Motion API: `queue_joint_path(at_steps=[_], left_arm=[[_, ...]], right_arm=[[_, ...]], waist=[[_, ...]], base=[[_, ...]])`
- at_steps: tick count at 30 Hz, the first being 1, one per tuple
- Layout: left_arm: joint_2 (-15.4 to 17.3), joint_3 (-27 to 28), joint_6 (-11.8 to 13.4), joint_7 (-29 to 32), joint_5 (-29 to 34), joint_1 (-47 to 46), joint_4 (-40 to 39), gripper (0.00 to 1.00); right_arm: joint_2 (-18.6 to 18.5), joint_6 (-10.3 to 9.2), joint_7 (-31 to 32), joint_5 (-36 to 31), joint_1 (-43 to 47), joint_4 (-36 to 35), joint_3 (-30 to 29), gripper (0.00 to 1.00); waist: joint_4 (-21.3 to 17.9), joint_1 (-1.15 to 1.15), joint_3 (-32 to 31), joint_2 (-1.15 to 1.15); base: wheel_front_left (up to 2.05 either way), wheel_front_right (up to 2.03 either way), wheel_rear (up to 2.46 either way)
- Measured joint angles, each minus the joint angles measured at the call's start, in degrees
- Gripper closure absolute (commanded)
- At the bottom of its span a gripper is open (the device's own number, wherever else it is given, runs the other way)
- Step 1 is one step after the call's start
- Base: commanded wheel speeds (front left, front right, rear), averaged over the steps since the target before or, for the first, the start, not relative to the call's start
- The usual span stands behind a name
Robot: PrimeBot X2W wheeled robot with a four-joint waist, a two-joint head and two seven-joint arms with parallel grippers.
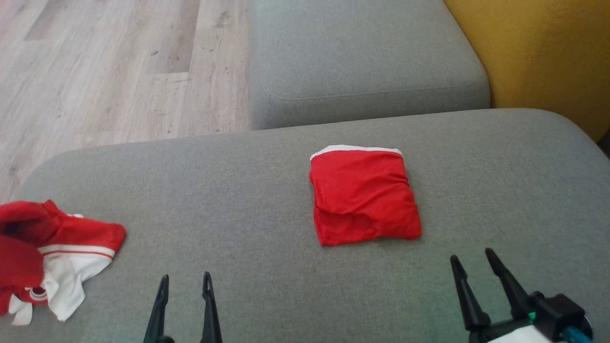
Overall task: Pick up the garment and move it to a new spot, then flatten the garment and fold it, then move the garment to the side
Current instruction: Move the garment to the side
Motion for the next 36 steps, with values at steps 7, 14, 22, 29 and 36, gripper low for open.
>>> queue_joint_path(at_steps=[7,14,22,29,36], left_arm=[[-0.14,0.92,-1.05,0.0,0.56,0.15,0.0,0.0],[-0.21,1.6,-1.48,0.0,1.09,0.81,0.0,0.0],[-0.22,2.02,-1.86,0.0,1.09,0.85,0.62,0.0],[-0.22,2.04,-1.93,0.0,1.09,0.85,0.67,0.0],[-0.23,1.81,-2.0,0.0,1.65,0.84,0.85,0.0]], right_arm=[[0.33,0.0,0.0,-0.08,0.27,0.16,-0.92,0.0],[0.87,0.0,0.0,-0.08,0.27,0.35,-1.38,0.0],[0.88,0.0,0.0,-0.18,0.29,0.42,-2.22,0.0],[0.97,0.0,0.0,-0.58,0.31,0.43,-2.2,0.0],[1.59,0.0,0.0,-0.57,0.63,0.85,-2.58,0.0]], waist=[[0.03,0.01,-0.15,0.0],[0.06,0.01,-0.4,0.0],[0.37,0.01,-0.74,0.0],[0.49,0.01,-0.64,0.0],[1.29,0.01,-0.61,0.0]], base=[[0.0,0.0,0.0],[0.0,0.0,0.0],[0.0,0.0,0.0],[0.0,0.0,0.0],[0.0,0.0,0.0]])
